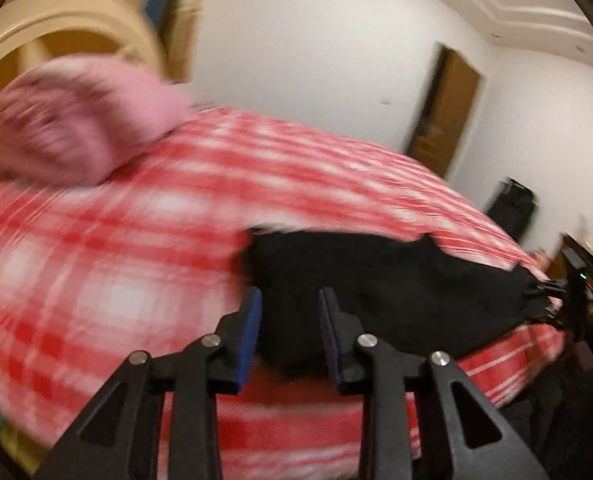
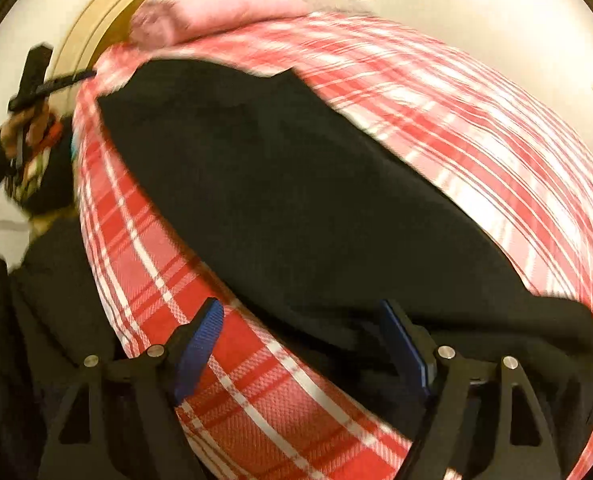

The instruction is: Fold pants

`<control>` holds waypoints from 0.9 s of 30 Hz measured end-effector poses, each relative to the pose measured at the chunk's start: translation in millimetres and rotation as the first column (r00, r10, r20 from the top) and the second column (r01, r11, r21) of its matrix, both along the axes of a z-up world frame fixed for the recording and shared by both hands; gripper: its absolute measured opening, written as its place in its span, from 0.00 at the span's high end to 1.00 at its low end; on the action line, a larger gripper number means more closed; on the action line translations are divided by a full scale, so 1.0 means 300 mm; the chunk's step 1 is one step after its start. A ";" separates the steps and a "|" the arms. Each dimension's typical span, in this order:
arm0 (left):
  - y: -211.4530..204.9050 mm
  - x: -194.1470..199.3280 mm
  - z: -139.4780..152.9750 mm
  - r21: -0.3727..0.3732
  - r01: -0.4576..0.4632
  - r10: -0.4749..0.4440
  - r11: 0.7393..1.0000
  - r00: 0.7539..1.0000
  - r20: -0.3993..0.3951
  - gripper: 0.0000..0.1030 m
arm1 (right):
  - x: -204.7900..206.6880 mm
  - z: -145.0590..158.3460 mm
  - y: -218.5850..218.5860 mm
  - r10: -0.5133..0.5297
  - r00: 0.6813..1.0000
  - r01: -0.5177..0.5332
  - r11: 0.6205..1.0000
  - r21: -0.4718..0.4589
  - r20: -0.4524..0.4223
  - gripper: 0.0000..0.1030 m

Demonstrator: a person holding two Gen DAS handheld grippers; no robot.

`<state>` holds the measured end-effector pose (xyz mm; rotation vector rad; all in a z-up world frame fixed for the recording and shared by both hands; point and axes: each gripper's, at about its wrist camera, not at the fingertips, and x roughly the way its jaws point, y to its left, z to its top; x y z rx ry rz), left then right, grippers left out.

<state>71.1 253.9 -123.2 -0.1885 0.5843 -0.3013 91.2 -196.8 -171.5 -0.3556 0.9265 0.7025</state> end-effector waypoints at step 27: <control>-1.596 0.160 -0.176 0.169 0.853 -0.816 0.494 0.522 -0.248 0.72 | 0.131 -0.057 -1.159 -0.893 0.334 0.932 0.264 0.249 -0.303 0.40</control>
